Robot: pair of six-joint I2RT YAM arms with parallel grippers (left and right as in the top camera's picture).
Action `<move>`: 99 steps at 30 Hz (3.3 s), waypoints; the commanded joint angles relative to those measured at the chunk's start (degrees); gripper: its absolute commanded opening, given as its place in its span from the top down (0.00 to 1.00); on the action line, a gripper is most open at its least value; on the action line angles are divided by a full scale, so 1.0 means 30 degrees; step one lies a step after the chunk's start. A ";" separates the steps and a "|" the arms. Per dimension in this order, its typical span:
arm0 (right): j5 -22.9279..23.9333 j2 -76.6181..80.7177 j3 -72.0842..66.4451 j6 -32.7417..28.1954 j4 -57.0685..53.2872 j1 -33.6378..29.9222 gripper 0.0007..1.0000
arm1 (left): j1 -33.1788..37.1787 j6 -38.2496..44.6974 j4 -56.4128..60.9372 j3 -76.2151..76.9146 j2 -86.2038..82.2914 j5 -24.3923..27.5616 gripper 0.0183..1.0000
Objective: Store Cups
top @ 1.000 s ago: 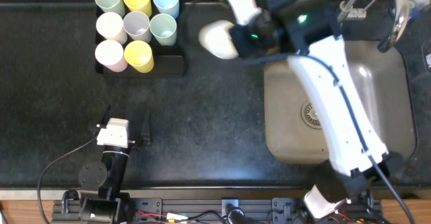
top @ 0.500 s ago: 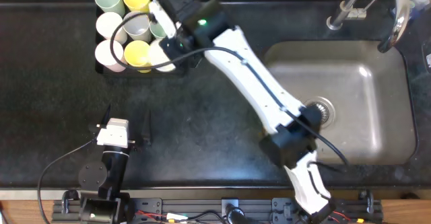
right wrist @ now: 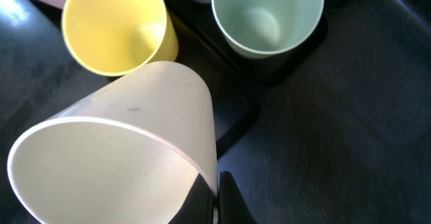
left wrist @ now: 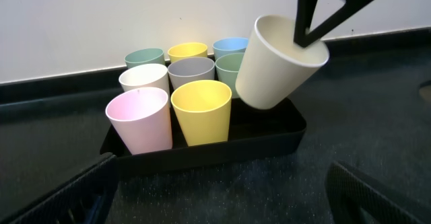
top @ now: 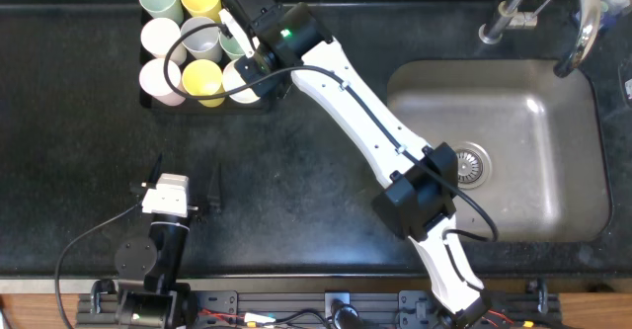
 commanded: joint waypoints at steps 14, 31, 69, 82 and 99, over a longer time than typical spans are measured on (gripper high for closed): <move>-0.0051 0.1355 0.0546 0.0036 0.0051 -0.0452 0.96 | -0.0051 0.0357 -0.0073 -0.0036 -0.0146 -0.0015 0.00; 0.0058 0.2346 0.0546 -0.0466 -0.0036 -0.0444 0.96 | -0.0051 0.0357 -0.0073 -0.0036 -0.0153 -0.0015 0.00; 0.2069 0.2754 0.6229 0.0780 -0.0160 -0.1086 0.00 | -0.0051 0.0350 -0.0073 -0.0036 -0.0153 -0.0015 0.00; 0.2076 0.0233 1.0302 0.1523 -0.4765 -0.4488 0.00 | -0.0051 0.0350 -0.0073 -0.0036 -0.0146 -0.0015 0.00; 0.3279 -1.7682 -1.5832 0.5829 0.0758 -0.9267 0.00 | -0.0051 0.0350 -0.0073 -0.0036 -0.0146 -0.0015 0.00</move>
